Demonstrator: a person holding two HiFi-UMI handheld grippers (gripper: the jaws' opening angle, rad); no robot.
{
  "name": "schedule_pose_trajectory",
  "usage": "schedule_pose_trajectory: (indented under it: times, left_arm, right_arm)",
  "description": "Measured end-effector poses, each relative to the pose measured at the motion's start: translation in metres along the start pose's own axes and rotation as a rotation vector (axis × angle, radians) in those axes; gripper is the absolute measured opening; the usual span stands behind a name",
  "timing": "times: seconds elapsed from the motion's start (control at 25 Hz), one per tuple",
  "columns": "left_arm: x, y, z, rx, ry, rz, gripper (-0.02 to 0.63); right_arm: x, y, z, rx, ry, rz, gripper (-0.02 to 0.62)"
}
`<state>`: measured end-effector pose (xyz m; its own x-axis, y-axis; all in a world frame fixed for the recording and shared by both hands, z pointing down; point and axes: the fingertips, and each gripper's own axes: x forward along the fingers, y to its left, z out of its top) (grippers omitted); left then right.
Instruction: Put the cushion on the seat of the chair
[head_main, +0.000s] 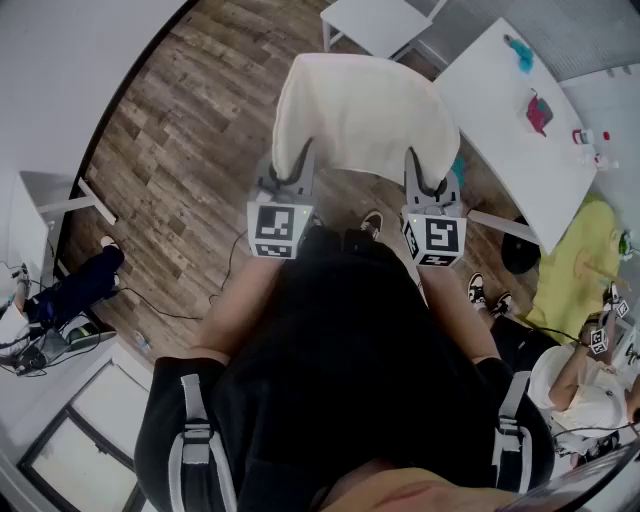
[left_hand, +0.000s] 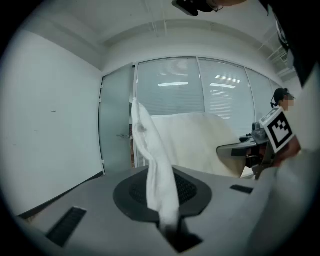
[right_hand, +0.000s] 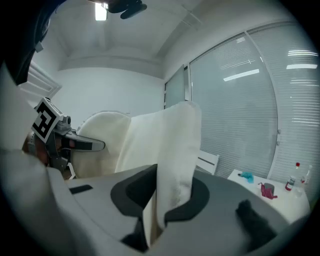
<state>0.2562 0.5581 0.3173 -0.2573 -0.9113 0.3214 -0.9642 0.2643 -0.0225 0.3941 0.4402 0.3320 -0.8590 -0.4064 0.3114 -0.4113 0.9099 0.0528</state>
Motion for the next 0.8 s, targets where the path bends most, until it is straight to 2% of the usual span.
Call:
schedule_pose_trajectory:
  times: [0.48,0.8]
  left_arm:
    - [-0.026,0.026,-0.005,-0.016,-0.005,0.019,0.054]
    - [-0.048,0.057,-0.009,-0.014,-0.021,0.017,0.054]
  right_arm:
    - [0.005,0.032,0.007,0.017,0.007,0.037,0.057]
    - [0.013,0.069,0.016,0.012,-0.002,0.043,0.057]
